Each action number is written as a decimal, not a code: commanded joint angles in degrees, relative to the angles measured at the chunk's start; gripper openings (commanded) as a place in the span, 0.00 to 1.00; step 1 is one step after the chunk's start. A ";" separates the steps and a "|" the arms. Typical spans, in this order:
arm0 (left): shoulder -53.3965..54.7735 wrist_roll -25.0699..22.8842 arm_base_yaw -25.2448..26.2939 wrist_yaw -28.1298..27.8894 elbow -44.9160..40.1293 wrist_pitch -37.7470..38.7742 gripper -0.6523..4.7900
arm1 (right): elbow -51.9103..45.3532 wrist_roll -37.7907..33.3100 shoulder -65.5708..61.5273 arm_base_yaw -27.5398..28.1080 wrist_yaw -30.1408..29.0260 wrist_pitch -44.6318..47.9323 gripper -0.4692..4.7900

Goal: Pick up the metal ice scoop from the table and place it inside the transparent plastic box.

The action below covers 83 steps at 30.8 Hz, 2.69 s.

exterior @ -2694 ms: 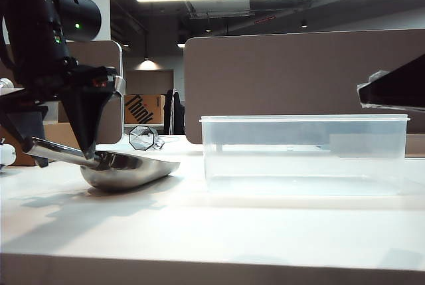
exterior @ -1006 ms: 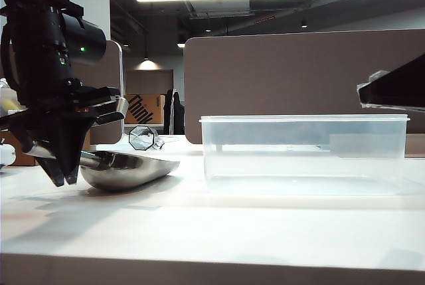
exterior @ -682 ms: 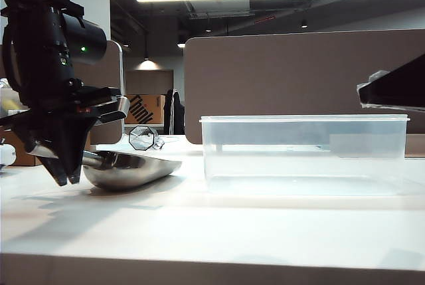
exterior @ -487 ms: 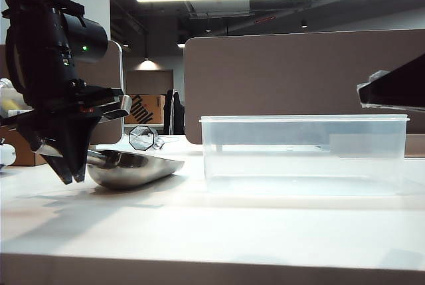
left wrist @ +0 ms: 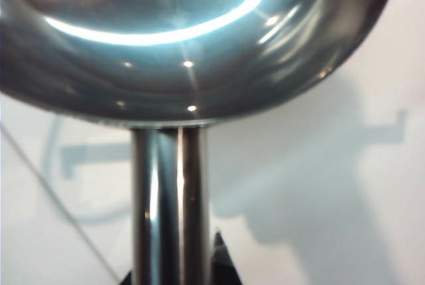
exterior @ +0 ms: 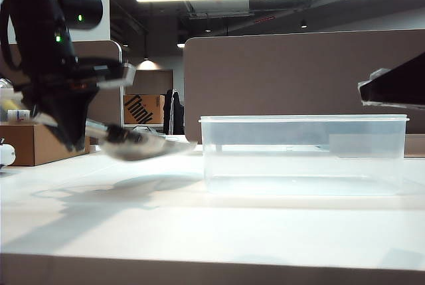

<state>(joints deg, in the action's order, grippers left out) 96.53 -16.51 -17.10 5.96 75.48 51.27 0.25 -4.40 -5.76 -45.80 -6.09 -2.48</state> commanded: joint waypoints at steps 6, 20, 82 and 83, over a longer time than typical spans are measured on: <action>-1.95 -3.28 -0.04 -1.88 10.58 -0.26 0.11 | 0.07 0.09 3.63 3.13 -0.28 1.01 0.09; -1.01 -22.34 -8.85 5.60 18.64 -1.25 0.11 | 0.07 0.09 5.55 16.85 -0.48 0.98 0.09; 17.00 -35.58 -17.53 12.68 18.67 -21.27 0.12 | 0.07 0.11 5.55 40.79 -0.07 1.01 0.09; 16.98 -35.56 -17.51 12.07 18.67 -21.59 0.14 | 0.07 0.09 5.55 40.79 -0.04 1.01 0.09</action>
<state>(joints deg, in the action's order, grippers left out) 113.69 -51.64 -34.52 19.53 93.78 30.65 0.25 -4.43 -0.19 -4.97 -6.11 -2.46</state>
